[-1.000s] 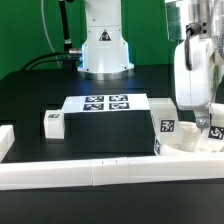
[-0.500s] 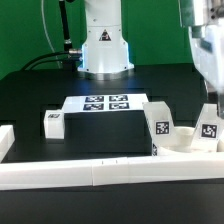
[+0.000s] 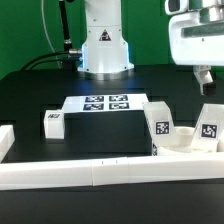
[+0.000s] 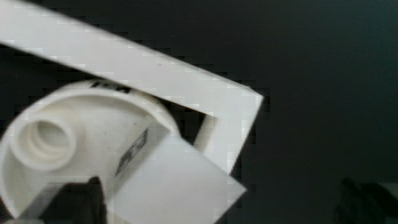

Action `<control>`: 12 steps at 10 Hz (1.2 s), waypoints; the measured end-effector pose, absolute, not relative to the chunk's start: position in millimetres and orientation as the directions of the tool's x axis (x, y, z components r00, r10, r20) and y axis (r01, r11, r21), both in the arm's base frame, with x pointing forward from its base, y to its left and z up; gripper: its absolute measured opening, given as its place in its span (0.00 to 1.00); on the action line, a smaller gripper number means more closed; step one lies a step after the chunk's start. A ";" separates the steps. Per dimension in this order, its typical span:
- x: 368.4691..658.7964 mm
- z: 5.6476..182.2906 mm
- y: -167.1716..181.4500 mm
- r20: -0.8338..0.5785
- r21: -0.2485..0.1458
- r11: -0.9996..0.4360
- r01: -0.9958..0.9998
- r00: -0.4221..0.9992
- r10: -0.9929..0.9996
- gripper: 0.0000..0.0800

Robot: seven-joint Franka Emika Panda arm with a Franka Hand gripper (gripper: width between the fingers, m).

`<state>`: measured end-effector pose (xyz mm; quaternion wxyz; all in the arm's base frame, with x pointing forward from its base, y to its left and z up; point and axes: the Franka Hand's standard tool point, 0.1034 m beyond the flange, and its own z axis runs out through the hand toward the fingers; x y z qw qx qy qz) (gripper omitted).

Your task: Assemble stool

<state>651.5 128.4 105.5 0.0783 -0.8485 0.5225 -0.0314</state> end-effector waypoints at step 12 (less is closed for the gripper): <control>654.8 98.8 120.8 0.111 0.032 -0.975 0.218 0.969 0.221 0.81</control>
Offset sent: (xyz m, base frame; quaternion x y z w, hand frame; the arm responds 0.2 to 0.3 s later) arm 0.0214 0.0189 -0.0054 0.0167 -0.0401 -0.5289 0.8476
